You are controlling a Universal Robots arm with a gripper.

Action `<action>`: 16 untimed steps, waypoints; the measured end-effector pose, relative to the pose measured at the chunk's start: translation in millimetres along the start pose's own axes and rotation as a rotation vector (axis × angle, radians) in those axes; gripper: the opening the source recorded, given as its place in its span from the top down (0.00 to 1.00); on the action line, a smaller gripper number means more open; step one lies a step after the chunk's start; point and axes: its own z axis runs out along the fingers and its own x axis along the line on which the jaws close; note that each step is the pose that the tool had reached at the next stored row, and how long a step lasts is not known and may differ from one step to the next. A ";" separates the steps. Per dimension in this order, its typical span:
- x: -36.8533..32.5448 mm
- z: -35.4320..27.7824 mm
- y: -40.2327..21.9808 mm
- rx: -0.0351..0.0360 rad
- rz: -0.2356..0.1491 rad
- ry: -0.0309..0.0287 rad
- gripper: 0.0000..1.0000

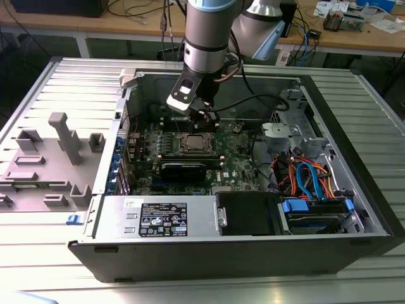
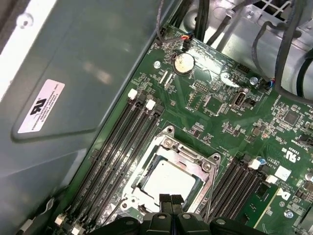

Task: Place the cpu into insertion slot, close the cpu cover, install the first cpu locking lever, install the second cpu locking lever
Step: 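Install the first cpu locking lever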

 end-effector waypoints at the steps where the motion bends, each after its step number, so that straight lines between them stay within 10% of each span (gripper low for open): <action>1: 0.0 0.0 0.0 0.0002 -0.008 -0.0002 0.89; 16: 0.0 0.0 0.0 0.0052 -0.144 -0.0047 0.89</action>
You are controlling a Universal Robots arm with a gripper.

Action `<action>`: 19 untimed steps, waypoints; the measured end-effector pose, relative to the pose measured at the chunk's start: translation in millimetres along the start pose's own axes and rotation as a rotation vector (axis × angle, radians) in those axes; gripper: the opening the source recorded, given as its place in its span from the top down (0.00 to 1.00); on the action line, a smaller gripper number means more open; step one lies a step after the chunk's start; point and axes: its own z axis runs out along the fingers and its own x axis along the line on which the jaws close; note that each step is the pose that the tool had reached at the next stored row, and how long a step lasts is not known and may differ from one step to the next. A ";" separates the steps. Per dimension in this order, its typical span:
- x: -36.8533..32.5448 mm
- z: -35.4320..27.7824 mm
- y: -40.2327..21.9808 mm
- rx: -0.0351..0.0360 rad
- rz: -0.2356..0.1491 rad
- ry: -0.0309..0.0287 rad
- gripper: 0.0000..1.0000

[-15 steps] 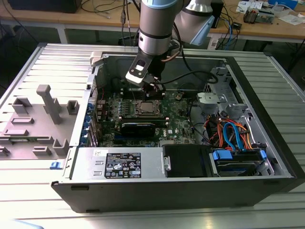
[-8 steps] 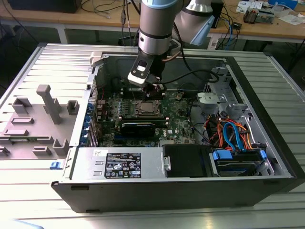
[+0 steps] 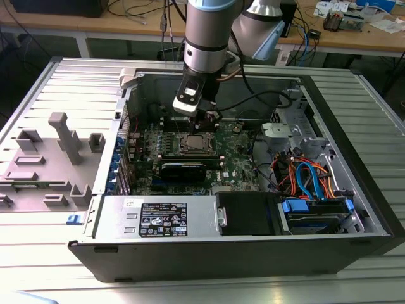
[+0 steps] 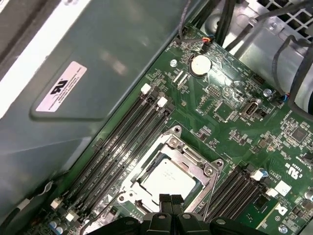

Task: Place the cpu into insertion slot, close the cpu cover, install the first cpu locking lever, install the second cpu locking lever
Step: 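Install the first cpu locking lever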

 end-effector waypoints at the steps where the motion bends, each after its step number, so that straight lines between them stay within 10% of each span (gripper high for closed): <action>1: 0.0 0.0 0.0 0.0002 -0.006 -0.0002 0.89; 19: 0.0 0.0 0.0 0.0058 -0.162 -0.0053 0.89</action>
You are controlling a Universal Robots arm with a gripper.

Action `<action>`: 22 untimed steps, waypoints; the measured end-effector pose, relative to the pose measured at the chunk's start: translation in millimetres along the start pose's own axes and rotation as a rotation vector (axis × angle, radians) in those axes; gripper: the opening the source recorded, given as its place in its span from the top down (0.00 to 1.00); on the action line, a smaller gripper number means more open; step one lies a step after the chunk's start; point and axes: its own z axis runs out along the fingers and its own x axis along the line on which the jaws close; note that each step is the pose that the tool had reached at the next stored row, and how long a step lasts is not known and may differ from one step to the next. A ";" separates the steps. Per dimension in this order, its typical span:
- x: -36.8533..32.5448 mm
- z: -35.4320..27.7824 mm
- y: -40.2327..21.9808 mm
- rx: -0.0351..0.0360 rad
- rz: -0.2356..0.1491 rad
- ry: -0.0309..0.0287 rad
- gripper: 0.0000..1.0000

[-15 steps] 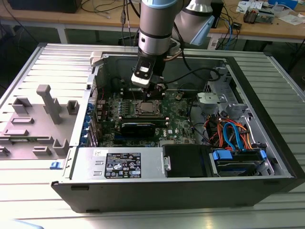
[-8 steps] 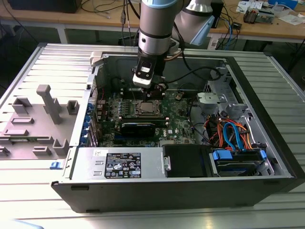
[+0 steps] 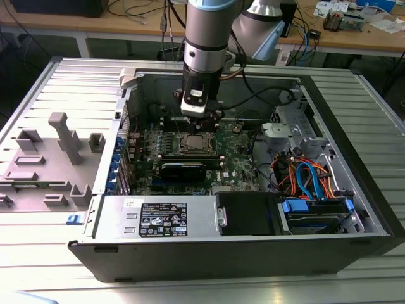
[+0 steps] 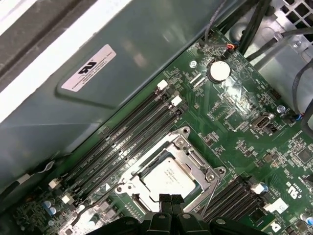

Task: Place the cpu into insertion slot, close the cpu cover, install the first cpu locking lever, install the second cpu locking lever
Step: 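Install the first cpu locking lever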

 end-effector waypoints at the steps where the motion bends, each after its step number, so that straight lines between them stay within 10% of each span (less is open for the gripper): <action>1: 0.0 0.0 0.0 0.0003 -0.010 -0.0003 0.89; 22: 0.0 0.0 0.0 0.0038 -0.166 -0.0037 0.89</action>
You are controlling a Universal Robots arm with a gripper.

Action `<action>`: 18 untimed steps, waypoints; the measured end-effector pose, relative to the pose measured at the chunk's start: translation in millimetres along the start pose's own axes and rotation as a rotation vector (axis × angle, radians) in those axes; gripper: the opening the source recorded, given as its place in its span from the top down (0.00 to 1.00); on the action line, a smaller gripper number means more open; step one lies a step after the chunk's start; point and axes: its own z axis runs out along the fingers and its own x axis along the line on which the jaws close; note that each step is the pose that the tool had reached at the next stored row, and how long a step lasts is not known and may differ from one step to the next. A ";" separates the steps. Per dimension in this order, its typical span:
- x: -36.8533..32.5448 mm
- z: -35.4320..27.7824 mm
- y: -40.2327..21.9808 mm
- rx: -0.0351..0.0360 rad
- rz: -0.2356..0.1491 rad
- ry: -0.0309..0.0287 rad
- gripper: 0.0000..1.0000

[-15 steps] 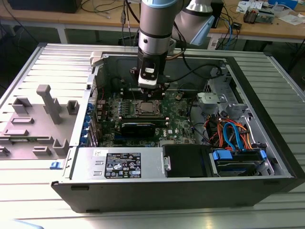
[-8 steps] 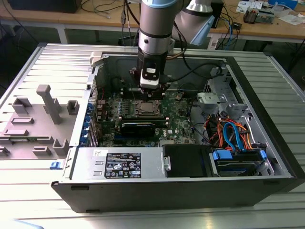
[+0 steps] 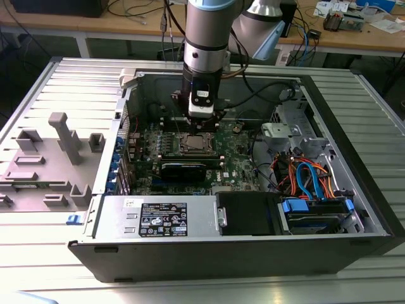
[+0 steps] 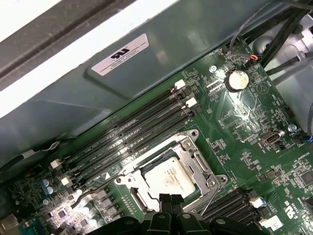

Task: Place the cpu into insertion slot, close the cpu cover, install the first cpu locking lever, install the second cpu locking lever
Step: 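Install the first cpu locking lever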

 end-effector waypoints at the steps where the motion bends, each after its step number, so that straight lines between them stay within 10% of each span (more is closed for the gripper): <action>1: 0.0 0.0 0.0 0.0001 -0.004 -0.0002 0.89; 18: -0.6 0.0 -1.0 0.0050 -0.137 -0.0040 0.89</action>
